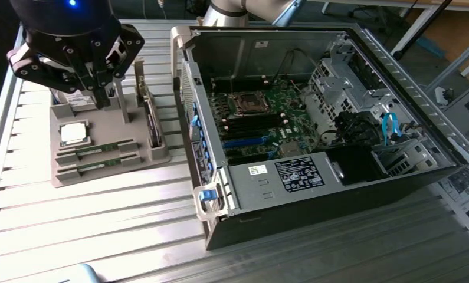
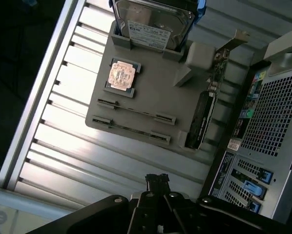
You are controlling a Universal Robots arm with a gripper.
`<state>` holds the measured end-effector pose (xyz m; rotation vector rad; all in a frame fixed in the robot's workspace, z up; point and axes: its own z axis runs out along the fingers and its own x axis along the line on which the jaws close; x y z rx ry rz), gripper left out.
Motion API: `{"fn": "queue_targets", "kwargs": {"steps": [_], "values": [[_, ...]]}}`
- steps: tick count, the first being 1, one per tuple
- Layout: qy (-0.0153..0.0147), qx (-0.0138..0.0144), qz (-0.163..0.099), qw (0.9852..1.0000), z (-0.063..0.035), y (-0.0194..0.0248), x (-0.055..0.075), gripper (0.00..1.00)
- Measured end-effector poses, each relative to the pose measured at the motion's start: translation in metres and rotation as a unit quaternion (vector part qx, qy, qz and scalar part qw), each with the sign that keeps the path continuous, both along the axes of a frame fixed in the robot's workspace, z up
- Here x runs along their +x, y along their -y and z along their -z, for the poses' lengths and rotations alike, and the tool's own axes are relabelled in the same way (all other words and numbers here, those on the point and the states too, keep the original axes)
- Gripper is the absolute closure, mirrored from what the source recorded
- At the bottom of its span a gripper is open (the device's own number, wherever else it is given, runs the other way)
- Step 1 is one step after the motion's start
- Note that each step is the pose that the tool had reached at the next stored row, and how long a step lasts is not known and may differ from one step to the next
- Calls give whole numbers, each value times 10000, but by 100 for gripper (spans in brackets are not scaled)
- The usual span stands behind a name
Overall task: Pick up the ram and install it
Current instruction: 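Pick up the ram and move it above insertion slot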
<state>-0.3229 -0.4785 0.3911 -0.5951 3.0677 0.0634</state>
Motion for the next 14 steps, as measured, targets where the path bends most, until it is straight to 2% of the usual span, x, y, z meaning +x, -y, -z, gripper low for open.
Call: {"fn": "queue_targets", "kwargs": {"steps": [7,14], "values": [[0,-3,-355,9994,1,0,-3,89],[0,-3,-707,9975,2,0,-6,89]]}}
